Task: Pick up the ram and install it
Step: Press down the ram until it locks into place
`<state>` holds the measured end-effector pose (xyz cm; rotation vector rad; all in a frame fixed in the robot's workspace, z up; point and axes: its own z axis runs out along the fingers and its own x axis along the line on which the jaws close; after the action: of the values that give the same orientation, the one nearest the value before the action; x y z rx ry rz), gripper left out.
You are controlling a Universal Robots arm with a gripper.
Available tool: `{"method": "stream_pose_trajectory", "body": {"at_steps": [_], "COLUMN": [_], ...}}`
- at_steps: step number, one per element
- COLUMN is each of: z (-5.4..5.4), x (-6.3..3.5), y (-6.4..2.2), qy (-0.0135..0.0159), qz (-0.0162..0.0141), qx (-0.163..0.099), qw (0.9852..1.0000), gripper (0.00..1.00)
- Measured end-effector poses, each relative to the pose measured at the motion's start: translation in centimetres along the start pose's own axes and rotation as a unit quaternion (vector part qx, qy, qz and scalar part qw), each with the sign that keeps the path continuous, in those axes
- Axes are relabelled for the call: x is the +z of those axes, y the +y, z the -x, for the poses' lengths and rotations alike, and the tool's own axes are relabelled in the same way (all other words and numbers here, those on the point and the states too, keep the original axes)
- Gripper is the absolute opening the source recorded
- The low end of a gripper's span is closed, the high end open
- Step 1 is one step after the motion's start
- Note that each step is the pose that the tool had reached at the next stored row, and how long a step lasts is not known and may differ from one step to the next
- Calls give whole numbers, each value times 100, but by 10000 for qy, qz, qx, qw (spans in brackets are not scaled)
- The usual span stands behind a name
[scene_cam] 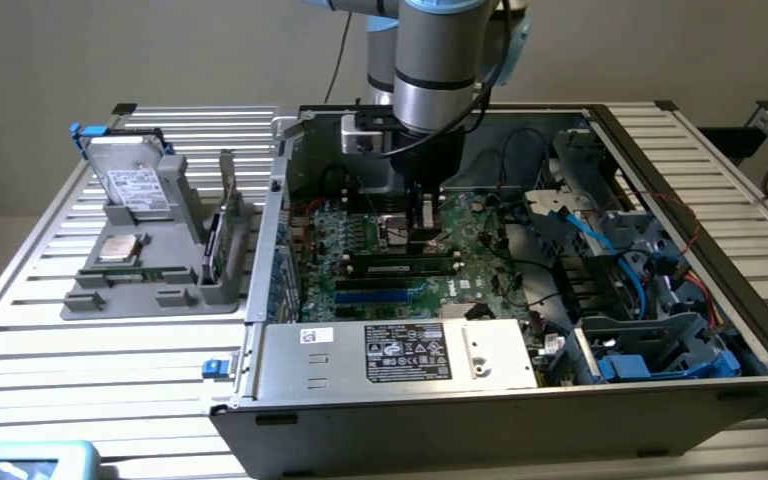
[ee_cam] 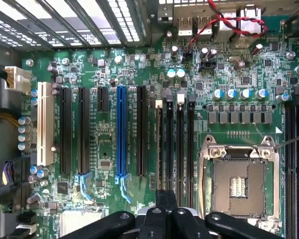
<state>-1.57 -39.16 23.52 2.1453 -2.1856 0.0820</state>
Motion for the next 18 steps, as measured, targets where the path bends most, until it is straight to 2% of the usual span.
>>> {"method": "stream_pose_trajectory", "body": {"at_steps": [18], "z": [-1], "x": [-5], "y": [0], "qy": [-5], "qz": [-1], "qx": [-20], "qw": [10000], "gripper": [11]}}
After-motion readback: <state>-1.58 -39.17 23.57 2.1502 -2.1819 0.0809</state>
